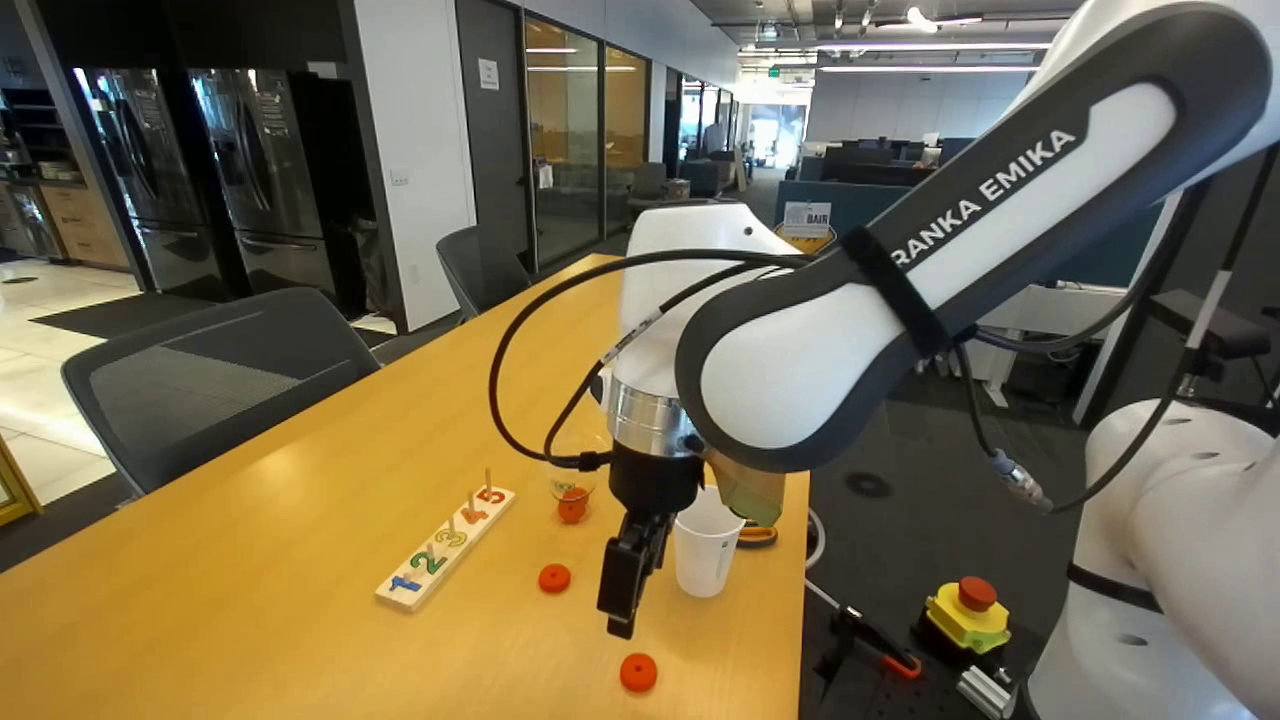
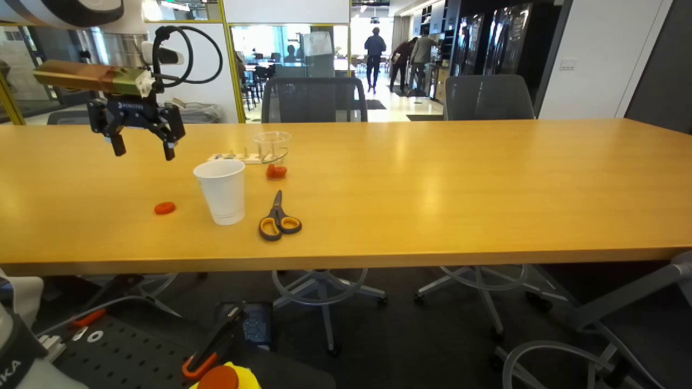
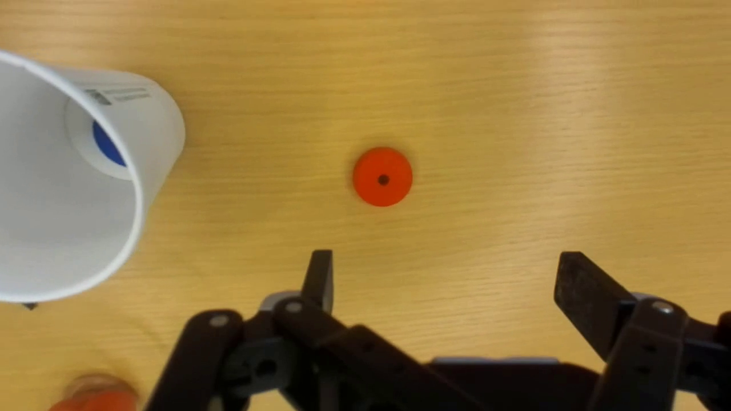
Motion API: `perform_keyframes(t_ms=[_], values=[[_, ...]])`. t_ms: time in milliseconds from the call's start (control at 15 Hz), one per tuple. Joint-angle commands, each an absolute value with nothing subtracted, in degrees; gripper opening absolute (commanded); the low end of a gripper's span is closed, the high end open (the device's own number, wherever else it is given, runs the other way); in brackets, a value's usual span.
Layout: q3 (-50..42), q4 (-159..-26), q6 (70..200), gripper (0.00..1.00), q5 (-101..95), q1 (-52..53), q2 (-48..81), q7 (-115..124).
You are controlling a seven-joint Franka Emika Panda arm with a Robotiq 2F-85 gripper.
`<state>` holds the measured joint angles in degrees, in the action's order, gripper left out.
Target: Put the orange circles into the transparent cup then the blue circles into the white cup.
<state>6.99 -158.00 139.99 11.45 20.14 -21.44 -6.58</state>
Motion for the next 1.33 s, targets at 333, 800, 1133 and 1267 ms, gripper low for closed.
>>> perform_keyframes(t_ms=[333, 800, 1133, 1267], values=[[11.13, -158.05, 144.42, 1.00, 11.40, 17.34, -13.40, 2.53], [11.49, -158.09, 151.92, 1.00, 11.56, 16.61, -6.90, 3.95], [11.43, -158.08, 155.70, 1.00, 10.85, 15.74, -3.21, 4.23], [11.44, -158.08, 156.57, 1.00, 10.52, 15.42, -2.09, 4.52]])
